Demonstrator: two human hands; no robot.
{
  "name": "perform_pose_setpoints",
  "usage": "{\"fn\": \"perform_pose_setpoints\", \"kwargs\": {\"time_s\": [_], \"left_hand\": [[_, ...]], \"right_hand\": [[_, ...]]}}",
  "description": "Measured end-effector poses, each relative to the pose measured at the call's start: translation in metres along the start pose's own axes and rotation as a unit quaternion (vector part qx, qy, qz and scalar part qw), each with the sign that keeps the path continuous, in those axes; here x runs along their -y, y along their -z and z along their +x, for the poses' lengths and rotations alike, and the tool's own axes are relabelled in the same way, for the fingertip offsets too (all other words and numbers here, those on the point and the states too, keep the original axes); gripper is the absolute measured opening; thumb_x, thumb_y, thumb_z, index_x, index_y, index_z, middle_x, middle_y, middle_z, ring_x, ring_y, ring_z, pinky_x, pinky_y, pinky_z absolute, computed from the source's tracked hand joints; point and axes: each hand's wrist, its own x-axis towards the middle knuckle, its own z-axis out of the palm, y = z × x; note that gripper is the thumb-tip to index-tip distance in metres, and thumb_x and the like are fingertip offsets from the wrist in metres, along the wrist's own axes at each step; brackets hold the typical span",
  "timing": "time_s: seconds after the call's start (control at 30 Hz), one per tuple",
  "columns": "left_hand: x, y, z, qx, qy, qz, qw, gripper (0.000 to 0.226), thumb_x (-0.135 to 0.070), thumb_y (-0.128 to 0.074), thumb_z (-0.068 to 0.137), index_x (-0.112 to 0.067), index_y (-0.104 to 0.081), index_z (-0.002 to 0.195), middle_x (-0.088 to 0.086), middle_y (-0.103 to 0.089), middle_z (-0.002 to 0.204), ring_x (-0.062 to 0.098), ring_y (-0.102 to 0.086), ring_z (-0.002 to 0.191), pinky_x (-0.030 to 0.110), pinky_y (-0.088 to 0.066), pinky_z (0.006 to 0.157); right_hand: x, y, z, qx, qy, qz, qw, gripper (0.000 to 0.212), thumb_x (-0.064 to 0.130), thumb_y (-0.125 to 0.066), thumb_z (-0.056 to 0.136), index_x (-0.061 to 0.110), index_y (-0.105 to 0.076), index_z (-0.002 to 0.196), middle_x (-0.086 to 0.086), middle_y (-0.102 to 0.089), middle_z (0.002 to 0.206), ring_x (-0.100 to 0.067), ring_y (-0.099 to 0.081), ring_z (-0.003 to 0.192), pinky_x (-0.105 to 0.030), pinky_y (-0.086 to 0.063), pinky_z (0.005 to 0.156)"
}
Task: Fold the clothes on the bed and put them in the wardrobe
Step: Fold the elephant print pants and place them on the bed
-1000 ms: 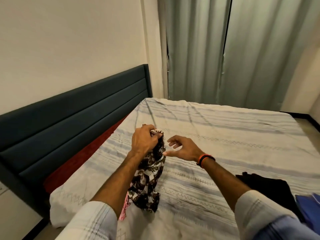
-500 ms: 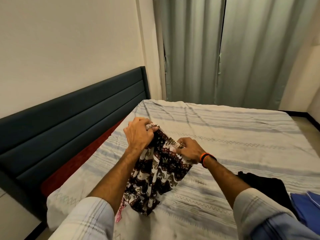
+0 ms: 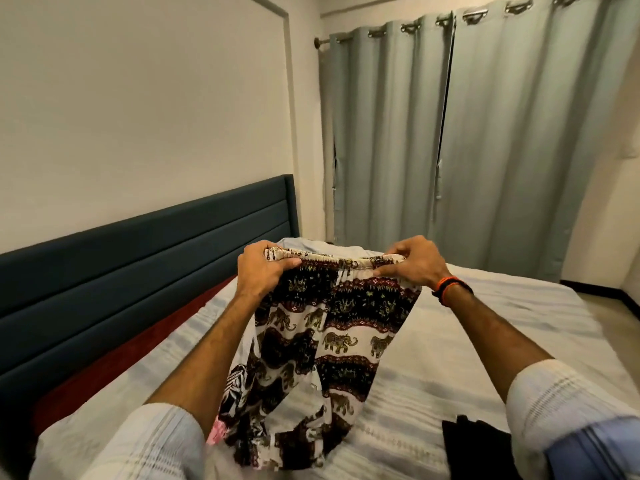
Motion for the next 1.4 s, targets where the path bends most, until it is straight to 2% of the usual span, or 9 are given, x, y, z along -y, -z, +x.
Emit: {"fn": "perform_pose_setpoints", "kwargs": {"time_s": [0.13,0.23,0.33,0.43,0.57,0.83,1.03,1.2,1.4], "left_hand": [[-0.021,-0.008,0.016,-0.029,0.007,-0.041,0.999,0.03,-0.034,-0.089,0.065,-0.015,-0.071,0.081,-0.004,-0.071,0.078,0.009,-0.068,0.077,0.029,-0.057,0.073],[-0.031,-0.009,0.03,-0.038,0.004,-0.06,0.997,0.028,-0.033,-0.088,0.067,-0.014,-0.072,0.081,-0.001,-0.072,0.08,0.014,-0.069,0.08,0.033,-0.059,0.077],[-0.045,-0.008,0.044,-0.047,-0.006,-0.097,0.994,0.027,-0.031,-0.088,0.068,-0.016,-0.071,0.082,-0.001,-0.073,0.082,0.015,-0.07,0.081,0.037,-0.06,0.078],[-0.066,-0.004,0.059,-0.049,-0.026,-0.115,0.992,0.018,-0.028,-0.085,0.072,-0.022,-0.068,0.077,-0.006,-0.07,0.08,0.008,-0.067,0.077,0.032,-0.058,0.08],[-0.082,-0.001,0.073,-0.035,-0.051,-0.124,0.99,0.017,-0.031,-0.082,0.076,-0.02,-0.069,0.073,-0.001,-0.071,0.077,0.016,-0.069,0.079,0.032,-0.058,0.076],[-0.091,-0.004,0.087,-0.008,-0.058,-0.123,0.991,0.034,-0.039,-0.075,0.082,-0.006,-0.07,0.084,0.007,-0.072,0.083,0.024,-0.07,0.084,0.039,-0.058,0.08],[-0.128,0.011,0.106,-0.019,-0.098,-0.177,0.979,0.02,-0.041,-0.075,0.081,-0.022,-0.069,0.084,0.002,-0.072,0.088,0.016,-0.068,0.084,0.036,-0.056,0.085],[-0.149,0.022,0.109,-0.008,-0.138,-0.195,0.971,0.016,-0.038,-0.074,0.082,-0.024,-0.069,0.088,0.001,-0.073,0.088,0.012,-0.069,0.082,0.03,-0.057,0.078],[-0.131,0.02,0.097,0.076,-0.088,-0.154,0.981,0.021,-0.038,-0.076,0.08,-0.021,-0.064,0.081,0.0,-0.069,0.083,0.012,-0.067,0.077,0.026,-0.054,0.072]], "right_hand": [[-0.007,0.022,0.015,-0.041,-0.008,0.065,0.997,0.024,0.037,-0.092,0.06,0.031,-0.074,0.075,0.01,-0.071,0.073,-0.013,-0.066,0.073,-0.023,-0.05,0.06],[-0.006,0.036,0.025,-0.086,-0.007,0.115,0.99,0.027,0.032,-0.094,0.054,0.033,-0.072,0.069,0.006,-0.073,0.075,-0.02,-0.07,0.078,-0.031,-0.058,0.068],[0.0,0.048,0.035,-0.136,-0.009,0.215,0.967,0.035,0.022,-0.095,0.053,0.023,-0.075,0.081,-0.002,-0.075,0.084,-0.024,-0.072,0.081,-0.041,-0.061,0.075],[0.008,0.058,0.045,-0.152,-0.016,0.316,0.936,0.045,0.017,-0.094,0.056,0.01,-0.074,0.095,-0.007,-0.076,0.089,-0.026,-0.074,0.083,-0.046,-0.061,0.077],[0.016,0.068,0.056,-0.168,-0.021,0.388,0.906,0.038,0.018,-0.091,0.063,0.008,-0.074,0.096,-0.009,-0.077,0.091,-0.027,-0.074,0.088,-0.048,-0.059,0.084],[0.029,0.084,0.059,-0.217,0.024,0.304,0.927,0.015,0.026,-0.082,0.076,0.018,-0.076,0.087,-0.003,-0.077,0.087,-0.023,-0.073,0.09,-0.047,-0.058,0.086],[0.06,0.115,0.067,-0.258,0.07,0.294,0.918,0.017,0.028,-0.08,0.078,0.021,-0.075,0.093,-0.002,-0.076,0.092,-0.021,-0.072,0.093,-0.045,-0.058,0.088],[0.075,0.134,0.069,-0.276,0.082,0.291,0.912,0.016,0.03,-0.08,0.077,0.026,-0.074,0.092,-0.001,-0.076,0.094,-0.021,-0.071,0.096,-0.044,-0.057,0.091],[0.053,0.127,0.056,-0.192,0.031,0.259,0.946,0.034,0.03,-0.08,0.077,0.003,-0.073,0.097,-0.01,-0.076,0.092,-0.028,-0.072,0.092,-0.047,-0.057,0.088]]}}
